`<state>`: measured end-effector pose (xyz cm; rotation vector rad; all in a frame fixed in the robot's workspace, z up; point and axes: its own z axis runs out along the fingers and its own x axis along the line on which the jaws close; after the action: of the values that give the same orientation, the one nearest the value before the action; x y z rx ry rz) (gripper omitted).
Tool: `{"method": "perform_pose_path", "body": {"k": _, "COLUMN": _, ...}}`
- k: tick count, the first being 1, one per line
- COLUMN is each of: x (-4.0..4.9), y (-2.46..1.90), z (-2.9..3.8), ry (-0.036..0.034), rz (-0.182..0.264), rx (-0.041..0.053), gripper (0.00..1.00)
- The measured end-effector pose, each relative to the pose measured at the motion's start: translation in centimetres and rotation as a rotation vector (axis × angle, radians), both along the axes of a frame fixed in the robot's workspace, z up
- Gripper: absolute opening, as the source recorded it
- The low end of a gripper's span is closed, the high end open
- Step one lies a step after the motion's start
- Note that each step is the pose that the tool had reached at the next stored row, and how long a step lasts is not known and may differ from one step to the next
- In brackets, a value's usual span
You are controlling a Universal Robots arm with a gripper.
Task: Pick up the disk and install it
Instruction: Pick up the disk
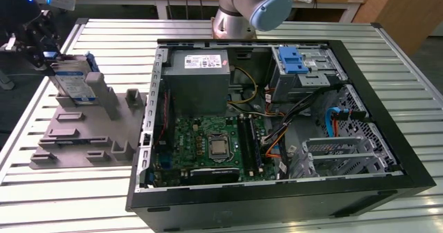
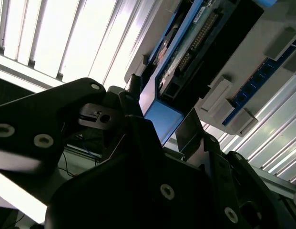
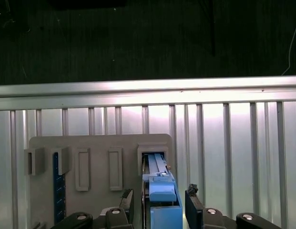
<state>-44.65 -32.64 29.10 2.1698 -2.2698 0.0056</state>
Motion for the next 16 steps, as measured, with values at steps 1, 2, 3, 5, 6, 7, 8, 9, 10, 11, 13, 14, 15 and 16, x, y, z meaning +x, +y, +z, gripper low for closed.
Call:
{"method": "perform_pose_path", "body": {"k": 1, "x": 0.00, "y": 0.00, "z": 0.00, "ry": 0.0000, "rz": 0.000, "rx": 0.0000, "gripper": 0.49}}
{"method": "perform_pose_path", "body": {"k": 2, "x": 0.00, "y": 0.00, "z": -0.01, "ry": 0.0000, "rz": 0.000, "rx": 0.0000, "gripper": 0.49}}
{"method": "perform_pose_path", "body": {"k": 3, "x": 0.00, "y": 0.00, "z": -0.01, "ry": 0.0000, "rz": 0.000, "rx": 0.0000, "gripper": 0.49}}
{"method": "perform_pose_path", "body": {"k": 5, "x": 0.00, "y": 0.00, "z": -0.01, "ry": -0.0001, "rz": 0.000, "rx": 0.0000, "gripper": 0.42}}
{"method": "perform_pose_path", "body": {"k": 6, "x": 0.00, "y": 0.00, "z": -0.02, "ry": 0.0000, "rz": 0.000, "rx": 0.0000, "gripper": 0.42}}
{"method": "perform_pose_path", "body": {"k": 7, "x": 0.00, "y": 0.00, "z": -0.02, "ry": 0.0000, "rz": 0.000, "rx": 0.0000, "gripper": 0.42}}
{"method": "perform_pose_path", "body": {"k": 8, "x": 0.00, "y": 0.00, "z": -0.02, "ry": -0.0001, "rz": 0.000, "rx": 0.0000, "gripper": 0.42}}
{"method": "perform_pose_path", "body": {"k": 9, "x": 0.00, "y": 0.00, "z": -0.02, "ry": 0.0000, "rz": 0.000, "rx": 0.0000, "gripper": 0.42}}
{"method": "perform_pose_path", "body": {"k": 10, "x": 0.00, "y": 0.00, "z": -0.02, "ry": 0.0000, "rz": 0.000, "rx": 0.0000, "gripper": 0.42}}
{"method": "perform_pose_path", "body": {"k": 11, "x": 0.00, "y": 0.00, "z": -0.02, "ry": -0.0001, "rz": 0.000, "rx": 0.0000, "gripper": 0.42}}
{"method": "perform_pose_path", "body": {"k": 13, "x": 0.00, "y": 0.00, "z": -0.02, "ry": 0.0001, "rz": 0.000, "rx": -0.0001, "gripper": 0.40}}
{"method": "perform_pose_path", "body": {"k": 14, "x": 0.00, "y": 0.00, "z": -0.02, "ry": 0.0001, "rz": 0.000, "rx": -0.0001, "gripper": 0.36}}
{"method": "perform_pose_path", "body": {"k": 15, "x": 0.00, "y": 0.00, "z": -0.02, "ry": 0.0000, "rz": 0.000, "rx": 0.0000, "gripper": 0.36}}
{"method": "perform_pose_path", "body": {"k": 16, "x": 0.00, "y": 0.00, "z": -0.02, "ry": 0.0000, "rz": 0.000, "rx": 0.0000, "gripper": 0.36}}
